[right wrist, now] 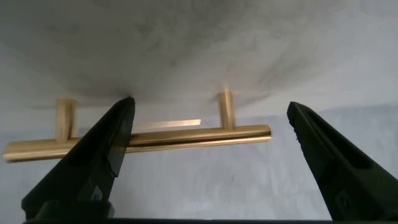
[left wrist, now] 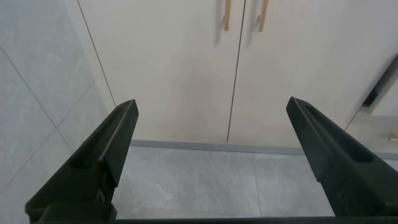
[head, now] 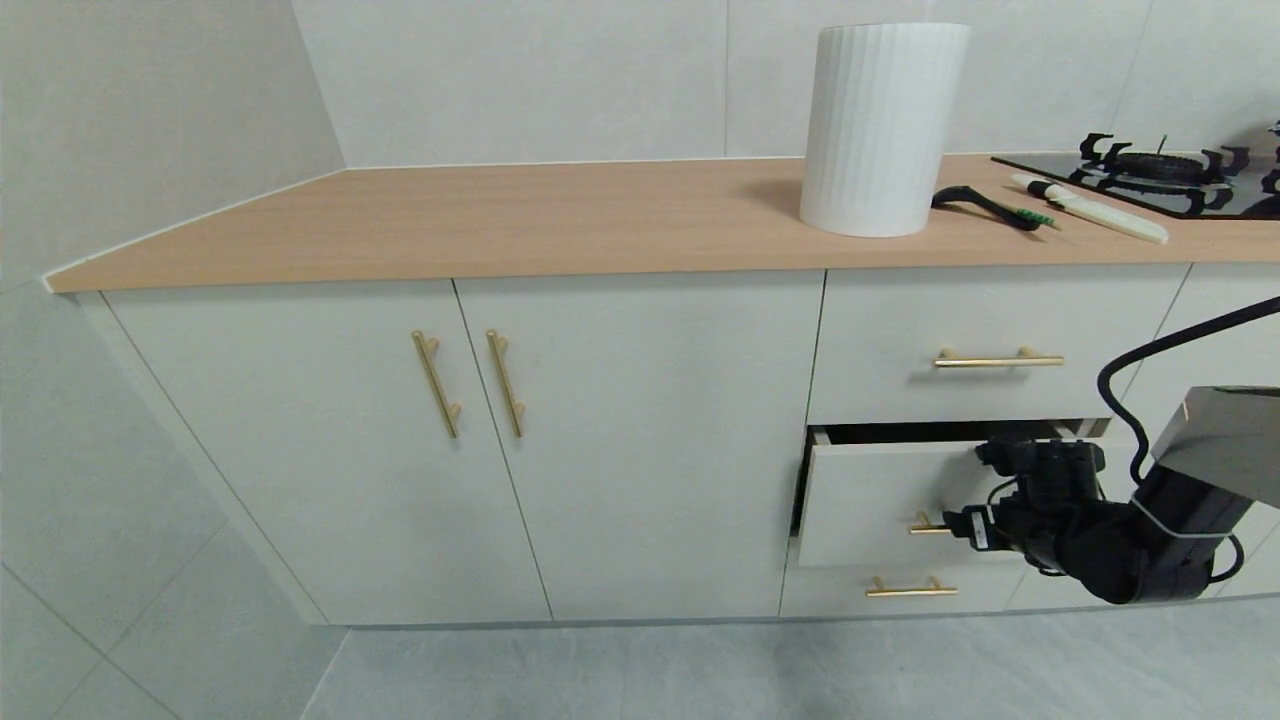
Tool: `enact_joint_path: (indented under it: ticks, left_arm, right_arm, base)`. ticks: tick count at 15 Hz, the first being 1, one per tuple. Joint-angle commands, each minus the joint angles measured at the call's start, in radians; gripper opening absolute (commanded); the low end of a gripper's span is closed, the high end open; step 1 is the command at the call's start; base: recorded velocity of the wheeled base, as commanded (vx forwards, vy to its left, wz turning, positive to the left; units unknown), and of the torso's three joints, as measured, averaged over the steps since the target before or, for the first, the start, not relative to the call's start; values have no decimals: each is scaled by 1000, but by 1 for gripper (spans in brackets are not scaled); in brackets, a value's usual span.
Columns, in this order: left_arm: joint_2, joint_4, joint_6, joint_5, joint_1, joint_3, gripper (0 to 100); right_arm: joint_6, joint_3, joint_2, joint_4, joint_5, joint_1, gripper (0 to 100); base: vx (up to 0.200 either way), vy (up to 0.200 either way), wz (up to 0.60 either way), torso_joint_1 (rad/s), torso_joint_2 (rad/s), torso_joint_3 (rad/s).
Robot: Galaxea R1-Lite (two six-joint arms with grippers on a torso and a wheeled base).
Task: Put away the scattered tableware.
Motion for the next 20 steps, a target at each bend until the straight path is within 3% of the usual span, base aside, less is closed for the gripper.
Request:
enact_joint_path:
  ticks: [1,3,6,9,16,20]
  left_arm:
    - [1,0,0,1,1,0,100]
    - [1,0,0,1,1,0,100]
    - [1,0,0,1,1,0,100]
    - [1,0,0,1,1,0,100]
    - [1,0,0,1,1,0,100]
    - [1,0,0,1,1,0,100]
  right_arm:
    - [3,114,-297,184,100,46,100]
    - [6,105,-546,446,137,89,100]
    - [8,96,-658,497,138,115,100]
    - [23,77,-609,486,135,121,100]
    - [25,60,-351,213,74,124,100]
    - [68,10,-271,166,32,124,100]
  base:
    - [0,0,0,0,0,0]
    - [0,0,0,0,0,0]
    - [0,0,0,0,0,0]
    - [0,0,0,0,0,0]
    - [0,0,0,0,0,0]
    - [0,0,0,0,0,0]
